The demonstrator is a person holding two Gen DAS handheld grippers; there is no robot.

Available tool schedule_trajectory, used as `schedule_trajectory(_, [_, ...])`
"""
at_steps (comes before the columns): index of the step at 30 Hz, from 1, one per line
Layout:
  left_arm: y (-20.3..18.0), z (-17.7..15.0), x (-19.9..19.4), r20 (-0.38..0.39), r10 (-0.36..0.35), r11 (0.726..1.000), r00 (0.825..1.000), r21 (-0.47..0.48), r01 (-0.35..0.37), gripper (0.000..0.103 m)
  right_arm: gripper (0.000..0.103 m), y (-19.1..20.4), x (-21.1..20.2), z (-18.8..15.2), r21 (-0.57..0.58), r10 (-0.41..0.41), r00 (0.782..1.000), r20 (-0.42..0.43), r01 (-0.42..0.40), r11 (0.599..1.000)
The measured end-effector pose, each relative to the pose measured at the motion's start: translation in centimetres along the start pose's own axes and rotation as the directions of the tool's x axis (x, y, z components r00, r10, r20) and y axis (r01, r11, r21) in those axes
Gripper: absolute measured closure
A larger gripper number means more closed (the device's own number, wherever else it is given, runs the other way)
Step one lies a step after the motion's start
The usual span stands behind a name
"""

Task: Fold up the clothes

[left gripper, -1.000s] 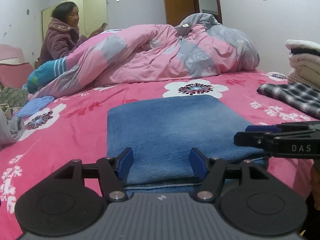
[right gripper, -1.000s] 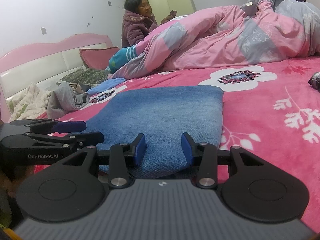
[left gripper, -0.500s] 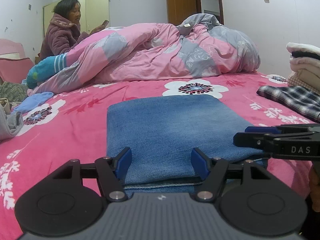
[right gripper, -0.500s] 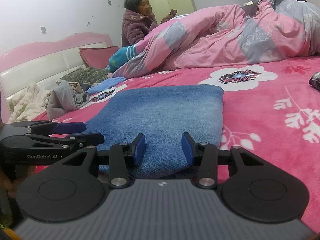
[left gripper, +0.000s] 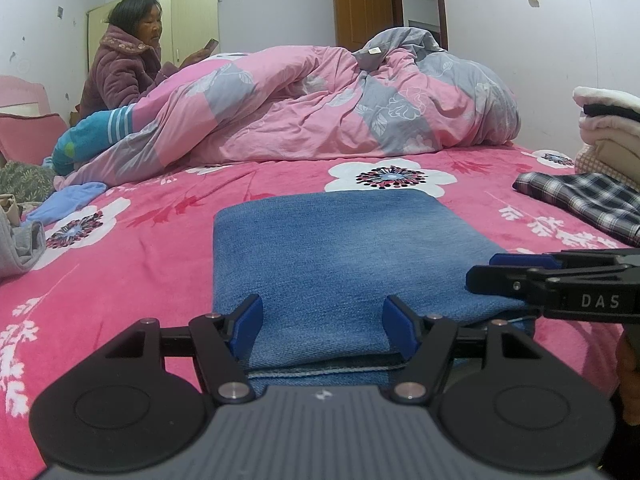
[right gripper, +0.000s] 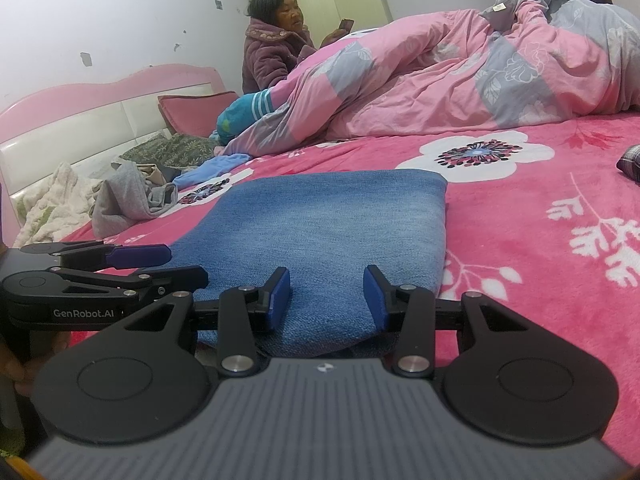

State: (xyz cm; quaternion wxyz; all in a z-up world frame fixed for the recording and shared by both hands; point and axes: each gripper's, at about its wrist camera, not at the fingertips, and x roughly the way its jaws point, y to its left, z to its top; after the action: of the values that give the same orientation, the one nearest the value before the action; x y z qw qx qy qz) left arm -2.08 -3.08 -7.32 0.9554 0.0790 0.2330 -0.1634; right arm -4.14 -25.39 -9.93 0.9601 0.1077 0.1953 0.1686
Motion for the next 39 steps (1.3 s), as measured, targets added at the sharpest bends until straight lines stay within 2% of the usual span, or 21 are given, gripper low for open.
schedule_trajectory(18, [0.0,0.2,0.1,-0.016,0.000,1.000,1.000,-0.003,0.000,0.034,0.063,0.2,0.0,0.0,0.002,-0.002,1.000,0.000,0.002,1.000])
schedule_trajectory(23, [0.1,0.4,0.3,-0.029,0.000,1.000,1.000,-0.019,-0.001,0.033,0.060,0.9,0.0,1.4,-0.022,-0.026,0.999,-0.037,0.025,0.999])
schedule_trajectory(28, [0.2,0.7,0.4,-0.048,-0.004,0.999,0.999,-0.037,0.002,0.031,0.059,0.8,-0.2,2.9,-0.021,-0.047,0.999,0.004,0.047,0.999])
schedule_trajectory(30, [0.2,0.9,0.5,-0.057,-0.005,0.999,0.998,-0.036,0.003,0.030,0.058,0.5,0.4,2.6,-0.025,-0.054,0.998,-0.009,0.054,0.998])
schedule_trajectory(32, [0.3,1.5,0.2,-0.063,-0.013,0.999,0.998,-0.042,0.011,0.030,0.056,0.2,1.2,1.4,-0.041,-0.054,0.998,-0.034,0.053,0.998])
schedule_trajectory(33, [0.4,1.8,0.1,-0.065,-0.018,0.999,0.998,-0.046,0.015,0.030,0.055,0.1,1.3,0.8,-0.053,-0.049,0.999,-0.016,0.048,0.997])
schedule_trajectory(37, [0.6,3.9,-0.6,-0.012,-0.029,0.998,0.999,-0.055,0.029,0.025,0.055,-0.2,1.2,0.6,-0.034,-0.036,0.999,0.000,0.036,0.999])
schedule_trajectory(39, [0.7,4.9,0.4,-0.044,-0.018,0.996,0.999,-0.084,0.014,0.025,0.055,-0.3,1.2,0.6,-0.035,-0.031,1.000,0.002,0.031,0.999])
